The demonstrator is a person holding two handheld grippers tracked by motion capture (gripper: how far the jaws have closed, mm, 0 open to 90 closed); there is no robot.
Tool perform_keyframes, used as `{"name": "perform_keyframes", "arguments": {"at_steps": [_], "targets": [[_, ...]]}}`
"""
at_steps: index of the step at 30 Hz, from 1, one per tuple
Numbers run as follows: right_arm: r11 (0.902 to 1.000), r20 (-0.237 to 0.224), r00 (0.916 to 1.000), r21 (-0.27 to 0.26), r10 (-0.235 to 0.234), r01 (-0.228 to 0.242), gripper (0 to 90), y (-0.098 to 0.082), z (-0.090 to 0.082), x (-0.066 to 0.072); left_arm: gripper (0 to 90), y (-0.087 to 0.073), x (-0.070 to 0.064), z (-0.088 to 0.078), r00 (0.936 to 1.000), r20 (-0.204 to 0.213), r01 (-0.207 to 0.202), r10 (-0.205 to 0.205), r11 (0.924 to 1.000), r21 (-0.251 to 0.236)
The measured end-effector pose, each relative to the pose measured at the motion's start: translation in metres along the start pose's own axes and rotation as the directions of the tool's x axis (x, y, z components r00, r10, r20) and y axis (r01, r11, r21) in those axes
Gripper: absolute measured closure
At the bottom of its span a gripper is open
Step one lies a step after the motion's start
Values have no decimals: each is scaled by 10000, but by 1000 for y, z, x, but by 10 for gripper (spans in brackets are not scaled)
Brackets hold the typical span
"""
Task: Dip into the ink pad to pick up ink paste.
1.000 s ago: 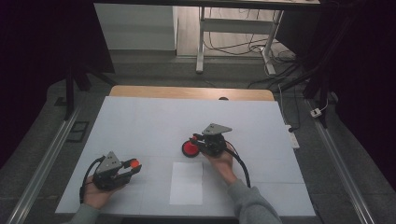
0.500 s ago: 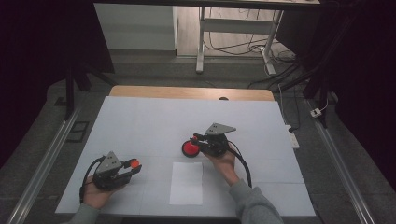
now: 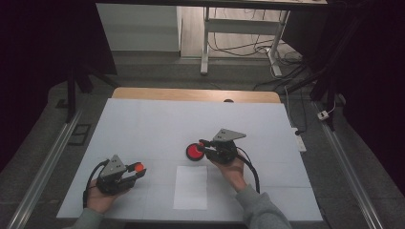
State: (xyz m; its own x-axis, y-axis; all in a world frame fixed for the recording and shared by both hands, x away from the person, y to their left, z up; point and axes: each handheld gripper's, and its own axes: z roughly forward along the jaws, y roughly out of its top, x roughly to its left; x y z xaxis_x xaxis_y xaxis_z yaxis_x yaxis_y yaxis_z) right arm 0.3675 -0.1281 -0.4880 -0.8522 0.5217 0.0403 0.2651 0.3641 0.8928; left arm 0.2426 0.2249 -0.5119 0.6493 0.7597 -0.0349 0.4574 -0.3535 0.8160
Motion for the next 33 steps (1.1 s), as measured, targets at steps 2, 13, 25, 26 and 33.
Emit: {"name": "perform_keyframes", "arguments": {"at_steps": [2,13,25,26,33], "targets": [[10000,-4,10000,-27,22,-22,721,0,-2,0,644,0,1,0,10000,2,18,-18,10000,-15],[9999,-186,9998,26,120,-119,721,-6,-9,6,644,1,1,-2,10000,43,-9,10,9999,-108],[9995,-366,9990,-152,256,-262,720,-6,-24,9,644,1,0,0,10000,-25,-78,78,10000,-10],[9993,-384,9988,-191,308,-316,720,-7,-24,10,644,0,0,0,10000,-18,-71,71,10000,7],[9990,-406,9985,-212,374,-383,720,-9,-32,12,644,0,0,0,10000,17,-52,52,10000,-17]]}}
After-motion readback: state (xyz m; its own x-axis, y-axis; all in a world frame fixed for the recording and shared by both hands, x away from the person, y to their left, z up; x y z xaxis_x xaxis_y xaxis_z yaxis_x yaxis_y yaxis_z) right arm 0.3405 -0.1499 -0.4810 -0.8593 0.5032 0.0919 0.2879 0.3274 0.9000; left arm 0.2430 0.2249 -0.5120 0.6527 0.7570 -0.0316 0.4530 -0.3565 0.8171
